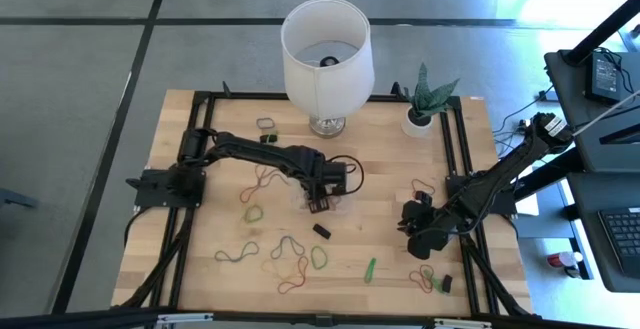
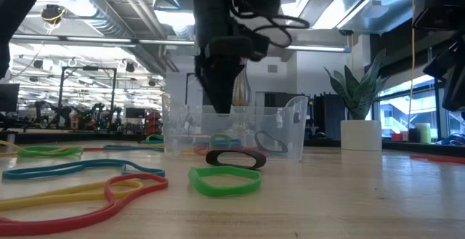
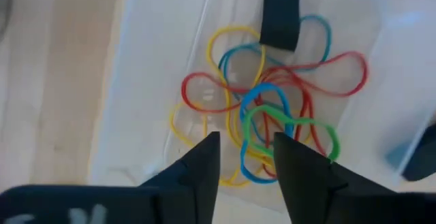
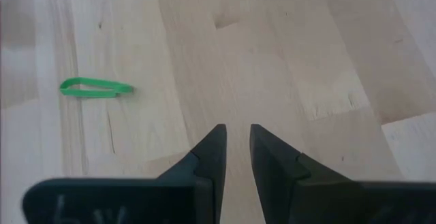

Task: Pick and place rubber bands into bin
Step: Put the red rubber band into the container

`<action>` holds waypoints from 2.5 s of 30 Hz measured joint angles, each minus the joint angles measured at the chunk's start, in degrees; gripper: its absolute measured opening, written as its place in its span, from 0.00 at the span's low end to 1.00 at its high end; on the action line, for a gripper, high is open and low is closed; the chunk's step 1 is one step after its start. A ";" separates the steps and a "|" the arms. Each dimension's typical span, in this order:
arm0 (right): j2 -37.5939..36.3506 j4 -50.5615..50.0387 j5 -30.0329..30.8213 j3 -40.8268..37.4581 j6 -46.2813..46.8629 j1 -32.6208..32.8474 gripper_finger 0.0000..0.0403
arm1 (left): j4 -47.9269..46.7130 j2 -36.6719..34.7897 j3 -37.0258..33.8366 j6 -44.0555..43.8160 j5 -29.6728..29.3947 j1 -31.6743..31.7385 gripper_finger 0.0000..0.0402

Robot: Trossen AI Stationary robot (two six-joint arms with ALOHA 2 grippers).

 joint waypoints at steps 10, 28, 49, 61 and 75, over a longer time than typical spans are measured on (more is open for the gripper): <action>0.03 0.62 -0.04 0.00 0.11 -1.87 0.17 | -2.43 -7.72 4.76 2.05 -0.06 0.00 0.32; 0.03 14.02 0.10 0.05 0.49 -9.88 0.17 | 11.20 -34.42 -23.73 12.60 5.79 2.93 0.00; 2.88 -25.89 -0.20 18.14 20.93 -31.65 0.01 | 22.17 -68.07 -57.75 6.23 5.86 3.74 0.01; 8.31 -33.59 -18.80 10.03 27.27 -38.28 0.27 | 22.10 -68.74 -58.63 6.36 5.89 3.72 0.01; 8.45 -19.10 -19.00 -4.51 30.37 -38.26 0.53 | 25.45 -68.70 -58.63 4.66 5.85 3.72 0.01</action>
